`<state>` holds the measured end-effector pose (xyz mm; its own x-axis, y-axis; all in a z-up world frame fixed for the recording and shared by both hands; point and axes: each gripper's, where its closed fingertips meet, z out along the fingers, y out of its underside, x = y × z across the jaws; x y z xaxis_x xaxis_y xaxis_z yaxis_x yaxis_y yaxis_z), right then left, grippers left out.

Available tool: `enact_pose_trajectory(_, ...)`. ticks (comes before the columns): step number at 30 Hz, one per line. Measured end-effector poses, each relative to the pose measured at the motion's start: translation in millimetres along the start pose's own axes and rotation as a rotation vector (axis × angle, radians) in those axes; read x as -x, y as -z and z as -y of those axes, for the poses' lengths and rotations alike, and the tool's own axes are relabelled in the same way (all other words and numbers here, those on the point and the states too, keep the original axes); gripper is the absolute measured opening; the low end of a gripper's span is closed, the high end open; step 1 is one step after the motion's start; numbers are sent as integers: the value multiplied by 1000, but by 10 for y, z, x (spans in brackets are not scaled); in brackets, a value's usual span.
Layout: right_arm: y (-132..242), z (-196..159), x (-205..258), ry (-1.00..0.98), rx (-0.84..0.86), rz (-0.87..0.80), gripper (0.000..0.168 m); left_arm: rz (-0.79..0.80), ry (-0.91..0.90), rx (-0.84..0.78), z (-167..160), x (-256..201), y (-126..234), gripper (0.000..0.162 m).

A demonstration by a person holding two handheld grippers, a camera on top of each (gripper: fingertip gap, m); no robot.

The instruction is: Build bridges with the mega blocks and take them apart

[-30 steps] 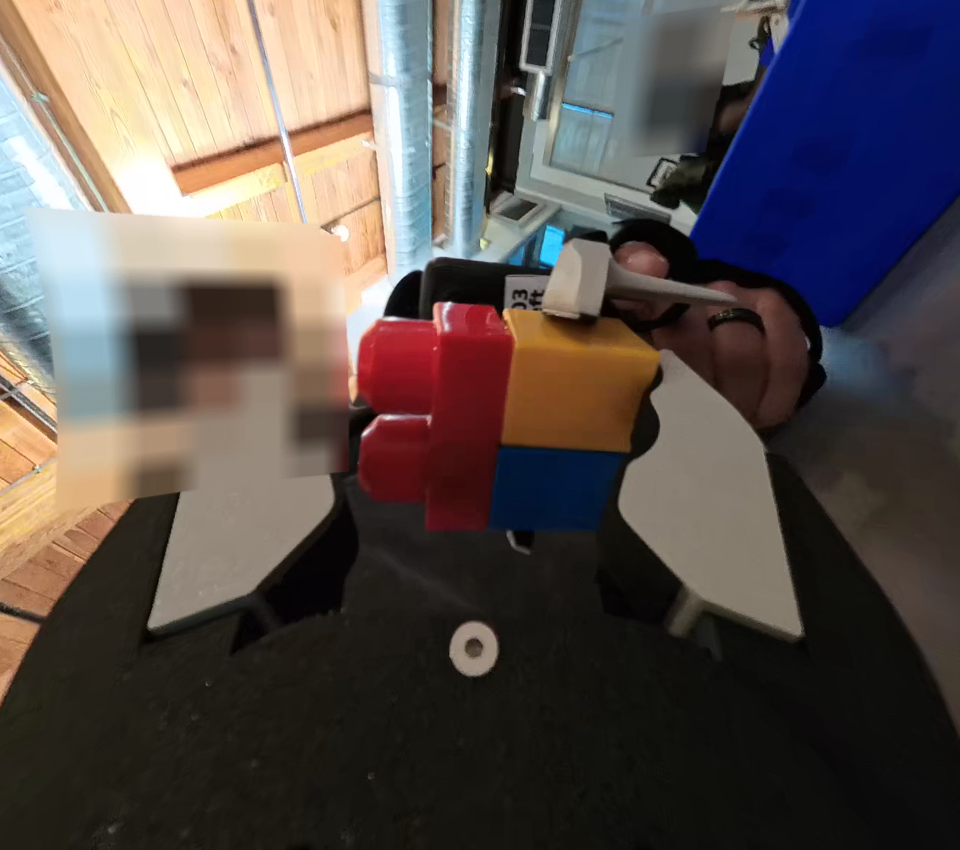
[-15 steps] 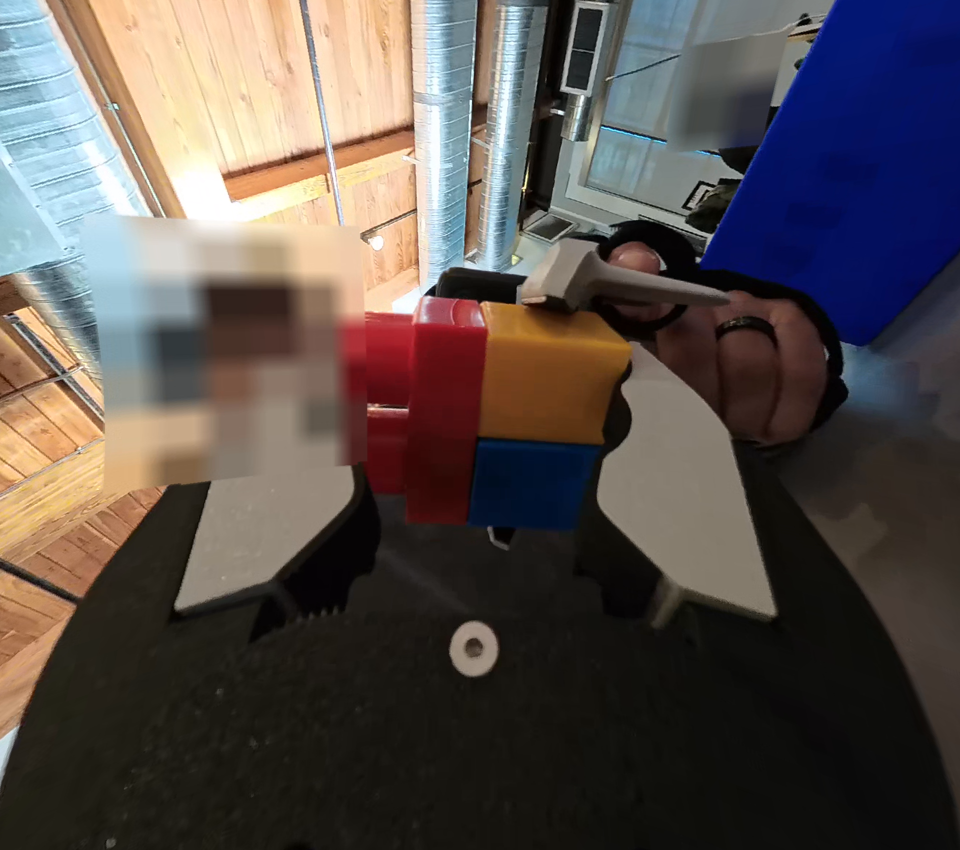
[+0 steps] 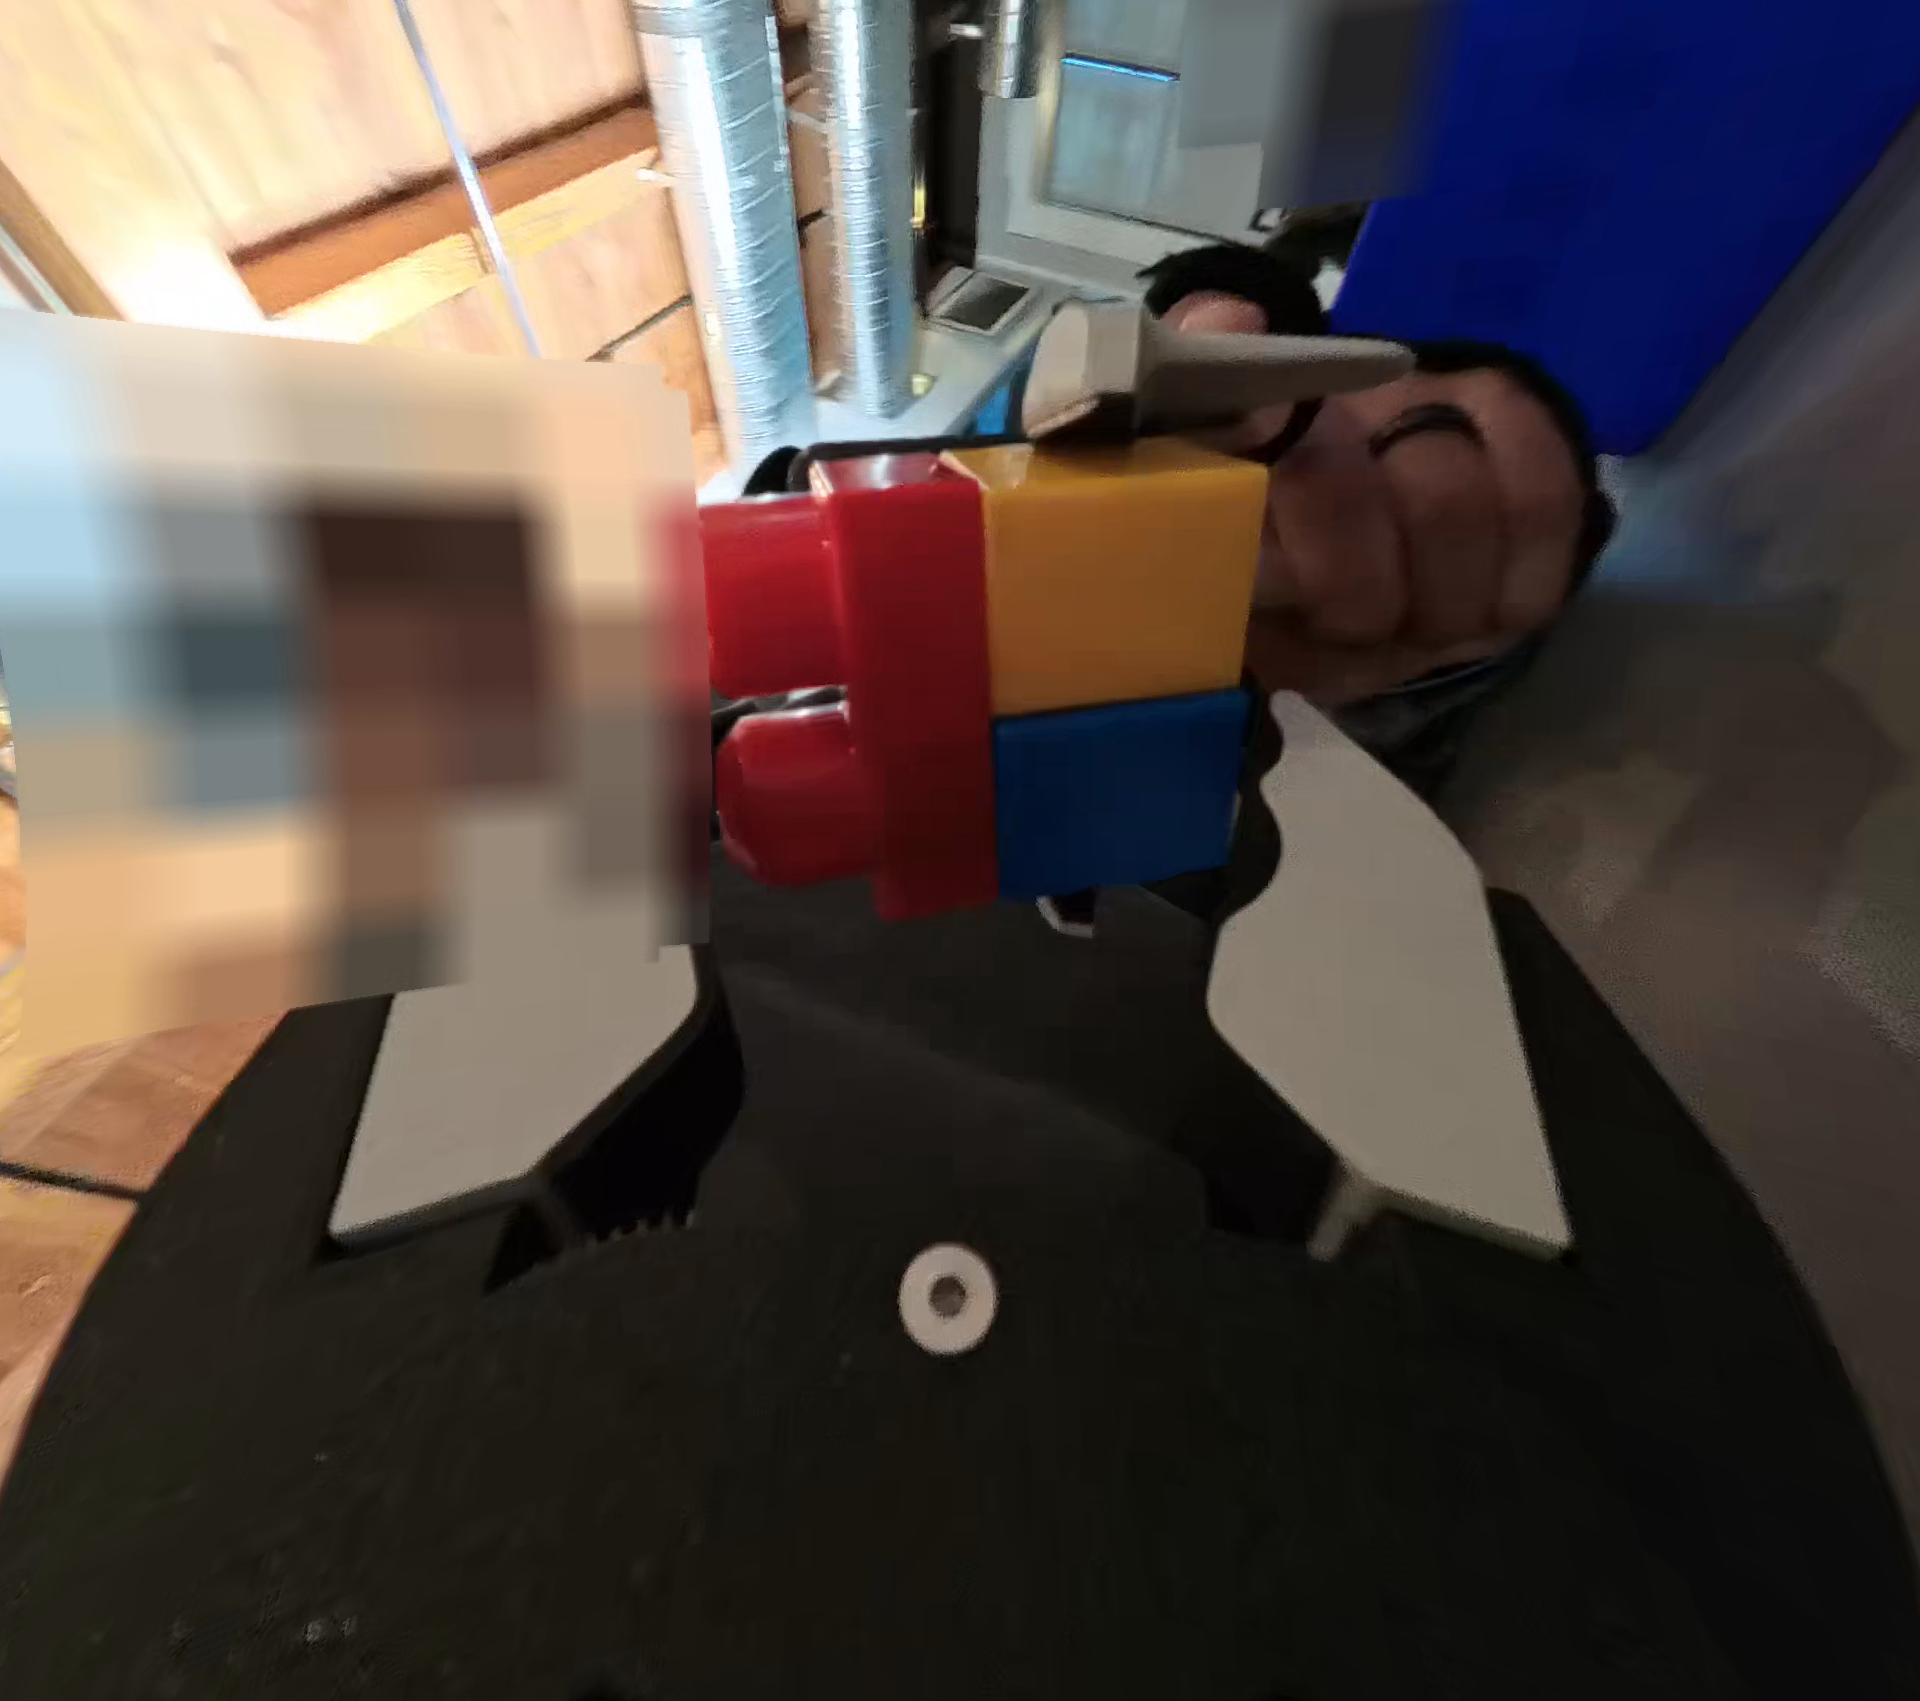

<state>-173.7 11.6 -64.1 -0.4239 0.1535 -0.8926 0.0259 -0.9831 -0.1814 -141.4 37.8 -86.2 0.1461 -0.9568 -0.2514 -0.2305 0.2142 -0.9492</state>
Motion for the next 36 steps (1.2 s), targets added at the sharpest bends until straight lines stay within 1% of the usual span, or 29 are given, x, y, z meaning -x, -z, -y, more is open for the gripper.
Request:
enact_pose_trajectory(1,-16,12,15,6,-21,34,100,-14,15,-9,14,-12,-2,75)
enact_pose_trajectory(3,-30,75,44,18,-84,109,94,-33,43,-29,44,-26,-7,75)
enact_pose_trajectory(6,-29,108,48,4,-121,182,95,-43,68,-40,47,-21,-5,76)
enact_pose_trajectory(9,-25,116,37,23,-127,176,91,-48,65,-53,34,-23,-8,76)
enact_pose_trajectory(14,-55,87,70,44,-119,162,91,-67,71,-79,77,-40,12,76)
enact_pose_trajectory(16,-33,74,65,33,-116,174,91,-74,69,-69,65,-59,-2,76)
enact_pose_trajectory(21,-32,78,37,20,-133,137,91,-60,44,-30,20,-76,-8,75)
enact_pose_trajectory(22,-35,90,22,27,-132,96,92,-45,36,-18,10,-62,-5,75)
enact_pose_trajectory(23,-21,117,-1,45,-134,33,98,-12,22,-3,-10,-23,-3,75)
enact_pose_trajectory(25,61,178,-66,148,-122,-173,110,64,-15,47,-84,88,2,75)
enact_pose_trajectory(27,169,274,-97,283,-114,-417,108,124,-30,134,-237,191,-15,75)
enact_pose_trajectory(29,274,349,-181,425,-66,-698,92,164,-54,187,-319,238,-35,75)
enact_pose_trajectory(30,320,365,-247,467,-28,-826,90,177,-67,200,-334,244,-46,75)
enact_pose_trajectory(31,325,365,-281,486,5,-898,82,183,-80,210,-343,237,-60,75)
enact_pose_trajectory(33,251,339,-308,469,22,-914,63,195,-120,224,-356,218,-78,75)
enact_pose_trajectory(34,223,331,-327,450,18,-910,56,201,-143,230,-359,205,-83,75)
enact_pose_trajectory(36,292,354,-403,449,1,-979,43,211,-176,238,-366,180,-84,76)
